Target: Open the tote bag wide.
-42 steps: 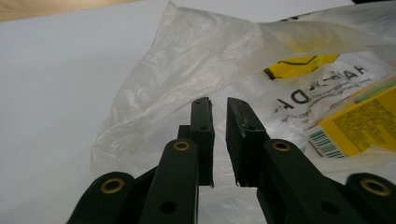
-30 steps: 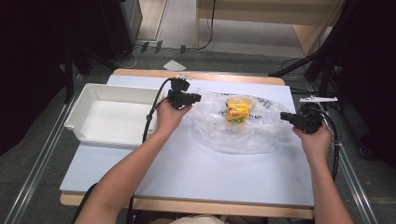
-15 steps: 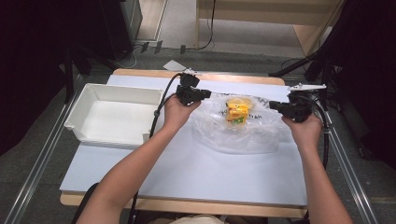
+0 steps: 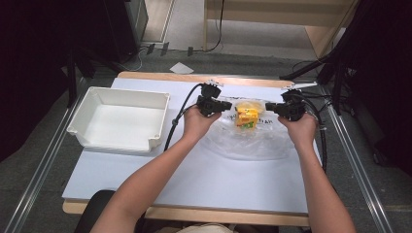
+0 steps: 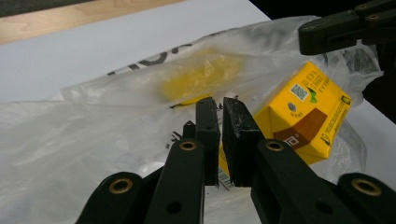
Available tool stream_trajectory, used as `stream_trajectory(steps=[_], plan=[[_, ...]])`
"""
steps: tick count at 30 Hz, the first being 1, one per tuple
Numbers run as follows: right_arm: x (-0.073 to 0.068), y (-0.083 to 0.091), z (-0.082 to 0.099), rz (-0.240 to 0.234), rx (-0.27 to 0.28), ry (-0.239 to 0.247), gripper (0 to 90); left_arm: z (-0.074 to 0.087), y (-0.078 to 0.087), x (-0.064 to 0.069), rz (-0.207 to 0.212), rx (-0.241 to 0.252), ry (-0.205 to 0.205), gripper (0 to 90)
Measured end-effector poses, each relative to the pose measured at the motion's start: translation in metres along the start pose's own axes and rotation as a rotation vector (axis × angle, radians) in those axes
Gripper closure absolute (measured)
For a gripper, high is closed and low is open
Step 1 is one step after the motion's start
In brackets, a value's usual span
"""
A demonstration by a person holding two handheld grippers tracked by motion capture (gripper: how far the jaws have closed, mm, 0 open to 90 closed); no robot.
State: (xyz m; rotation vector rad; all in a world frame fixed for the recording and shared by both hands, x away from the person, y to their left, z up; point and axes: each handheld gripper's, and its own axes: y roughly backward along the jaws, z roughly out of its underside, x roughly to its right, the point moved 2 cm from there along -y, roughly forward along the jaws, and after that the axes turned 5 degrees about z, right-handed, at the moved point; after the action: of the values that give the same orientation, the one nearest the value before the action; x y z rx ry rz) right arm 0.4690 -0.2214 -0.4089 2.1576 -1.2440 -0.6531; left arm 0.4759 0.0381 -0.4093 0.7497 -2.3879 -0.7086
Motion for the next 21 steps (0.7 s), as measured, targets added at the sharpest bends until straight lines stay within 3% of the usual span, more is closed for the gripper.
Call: stream_trajectory(steps=[6, 21], plan=[[-0.006, -0.016, 0.004, -0.009, -0.039, 0.015, 90.0, 0.013, -0.012, 0.003, -0.014, -0.024, -0.011, 86.2], [-0.006, -0.058, 0.01, -0.015, -0.101, 0.008, 90.0, 0.046, -0.034, -0.001, -0.022, -0.067, 0.029, 84.7]])
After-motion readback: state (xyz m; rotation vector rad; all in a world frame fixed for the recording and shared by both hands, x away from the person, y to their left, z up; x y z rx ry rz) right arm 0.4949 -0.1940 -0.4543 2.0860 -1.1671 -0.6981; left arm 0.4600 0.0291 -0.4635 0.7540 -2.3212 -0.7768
